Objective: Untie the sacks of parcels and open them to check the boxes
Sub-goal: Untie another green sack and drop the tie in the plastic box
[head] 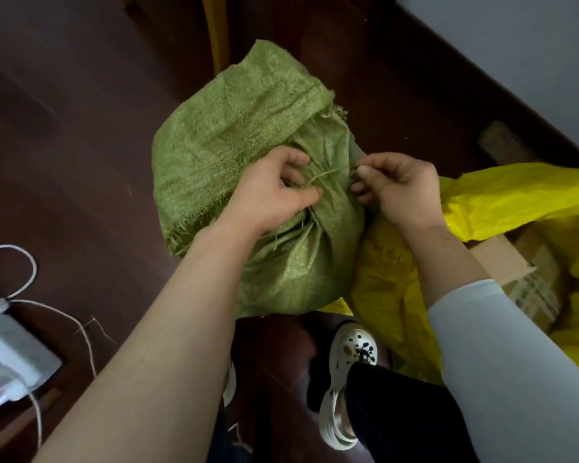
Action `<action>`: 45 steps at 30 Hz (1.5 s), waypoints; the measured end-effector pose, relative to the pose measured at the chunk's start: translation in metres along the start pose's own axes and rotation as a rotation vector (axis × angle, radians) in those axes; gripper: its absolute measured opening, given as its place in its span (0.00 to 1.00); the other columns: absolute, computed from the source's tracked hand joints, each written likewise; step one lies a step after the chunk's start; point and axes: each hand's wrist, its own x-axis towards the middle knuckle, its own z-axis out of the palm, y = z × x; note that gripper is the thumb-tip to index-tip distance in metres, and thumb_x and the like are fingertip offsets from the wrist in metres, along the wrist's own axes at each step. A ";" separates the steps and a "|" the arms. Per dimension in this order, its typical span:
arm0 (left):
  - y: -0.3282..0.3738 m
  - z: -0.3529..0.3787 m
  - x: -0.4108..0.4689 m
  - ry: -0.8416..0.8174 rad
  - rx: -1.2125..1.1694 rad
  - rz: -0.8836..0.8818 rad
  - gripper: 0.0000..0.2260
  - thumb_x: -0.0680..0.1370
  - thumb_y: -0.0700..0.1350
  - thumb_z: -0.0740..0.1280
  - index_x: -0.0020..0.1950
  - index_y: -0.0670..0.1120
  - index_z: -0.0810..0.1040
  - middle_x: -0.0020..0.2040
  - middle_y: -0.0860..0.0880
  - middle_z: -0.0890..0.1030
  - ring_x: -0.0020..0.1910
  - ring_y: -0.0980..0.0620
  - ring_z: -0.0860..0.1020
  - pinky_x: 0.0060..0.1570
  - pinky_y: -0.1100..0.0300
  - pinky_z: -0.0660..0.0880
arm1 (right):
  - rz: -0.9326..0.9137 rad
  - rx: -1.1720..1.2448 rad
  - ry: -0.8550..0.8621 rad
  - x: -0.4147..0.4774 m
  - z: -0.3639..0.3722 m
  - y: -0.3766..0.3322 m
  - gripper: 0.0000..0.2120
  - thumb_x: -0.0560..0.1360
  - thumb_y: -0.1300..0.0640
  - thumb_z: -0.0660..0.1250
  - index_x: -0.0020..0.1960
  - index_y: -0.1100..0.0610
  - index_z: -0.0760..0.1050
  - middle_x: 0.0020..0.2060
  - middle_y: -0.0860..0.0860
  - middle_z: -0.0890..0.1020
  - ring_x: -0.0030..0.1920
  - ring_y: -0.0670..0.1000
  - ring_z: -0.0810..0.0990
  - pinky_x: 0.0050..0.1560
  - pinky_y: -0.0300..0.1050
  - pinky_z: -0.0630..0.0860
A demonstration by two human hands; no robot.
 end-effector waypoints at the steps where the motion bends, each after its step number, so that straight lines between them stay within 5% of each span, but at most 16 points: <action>1: 0.003 0.001 -0.001 0.006 0.021 0.007 0.23 0.69 0.45 0.74 0.62 0.52 0.72 0.44 0.54 0.76 0.41 0.53 0.77 0.50 0.55 0.77 | -0.010 0.028 0.045 -0.002 -0.001 -0.004 0.05 0.76 0.67 0.63 0.50 0.63 0.77 0.32 0.50 0.78 0.28 0.38 0.79 0.30 0.30 0.76; 6: 0.024 0.003 -0.012 0.037 0.127 0.018 0.26 0.72 0.49 0.70 0.69 0.51 0.69 0.54 0.52 0.80 0.41 0.48 0.79 0.49 0.49 0.78 | -0.066 0.349 0.299 -0.026 -0.020 -0.037 0.05 0.77 0.66 0.62 0.47 0.60 0.76 0.38 0.53 0.80 0.35 0.42 0.82 0.32 0.35 0.78; 13: 0.083 0.014 -0.058 0.106 0.242 0.157 0.23 0.71 0.50 0.69 0.66 0.54 0.73 0.60 0.57 0.79 0.61 0.52 0.75 0.63 0.47 0.70 | -0.080 0.716 0.391 -0.072 -0.060 -0.092 0.08 0.76 0.69 0.61 0.44 0.60 0.76 0.37 0.56 0.84 0.39 0.51 0.85 0.38 0.38 0.80; 17: 0.136 0.017 -0.084 0.036 0.330 0.163 0.27 0.73 0.48 0.68 0.71 0.50 0.67 0.67 0.50 0.74 0.66 0.49 0.72 0.65 0.57 0.67 | -0.132 0.758 0.408 -0.102 -0.092 -0.122 0.08 0.74 0.71 0.63 0.43 0.61 0.78 0.33 0.52 0.85 0.40 0.51 0.85 0.41 0.38 0.80; 21: 0.195 0.021 -0.119 -0.119 0.643 0.154 0.21 0.74 0.48 0.67 0.65 0.44 0.73 0.62 0.43 0.77 0.61 0.44 0.75 0.56 0.58 0.71 | -0.204 0.813 0.444 -0.142 -0.133 -0.149 0.06 0.73 0.71 0.65 0.42 0.63 0.78 0.33 0.51 0.84 0.41 0.51 0.85 0.43 0.38 0.80; 26: 0.274 0.049 -0.173 -0.109 0.709 0.291 0.16 0.74 0.49 0.66 0.60 0.46 0.76 0.57 0.45 0.78 0.57 0.41 0.76 0.58 0.49 0.74 | -0.328 0.836 0.582 -0.201 -0.200 -0.178 0.02 0.71 0.67 0.70 0.43 0.62 0.80 0.34 0.52 0.85 0.41 0.51 0.84 0.46 0.39 0.79; 33: 0.388 0.130 -0.251 -0.143 0.334 0.616 0.05 0.74 0.43 0.68 0.47 0.50 0.80 0.47 0.46 0.80 0.56 0.45 0.78 0.57 0.55 0.75 | -0.543 0.834 0.956 -0.279 -0.324 -0.207 0.05 0.71 0.65 0.71 0.40 0.55 0.81 0.27 0.47 0.82 0.30 0.46 0.80 0.33 0.37 0.77; 38: 0.446 0.185 -0.284 -0.329 -0.047 0.541 0.15 0.75 0.39 0.66 0.62 0.45 0.77 0.60 0.48 0.79 0.60 0.50 0.76 0.63 0.53 0.72 | -0.545 0.993 1.136 -0.312 -0.408 -0.211 0.04 0.69 0.66 0.72 0.43 0.60 0.80 0.31 0.54 0.84 0.33 0.50 0.83 0.34 0.38 0.78; 45: 0.505 0.254 -0.290 -0.381 -0.153 0.527 0.15 0.74 0.34 0.65 0.60 0.42 0.77 0.52 0.46 0.80 0.54 0.48 0.78 0.60 0.52 0.74 | -0.431 1.003 1.291 -0.305 -0.504 -0.201 0.08 0.67 0.67 0.73 0.43 0.58 0.80 0.36 0.56 0.83 0.31 0.48 0.83 0.29 0.38 0.75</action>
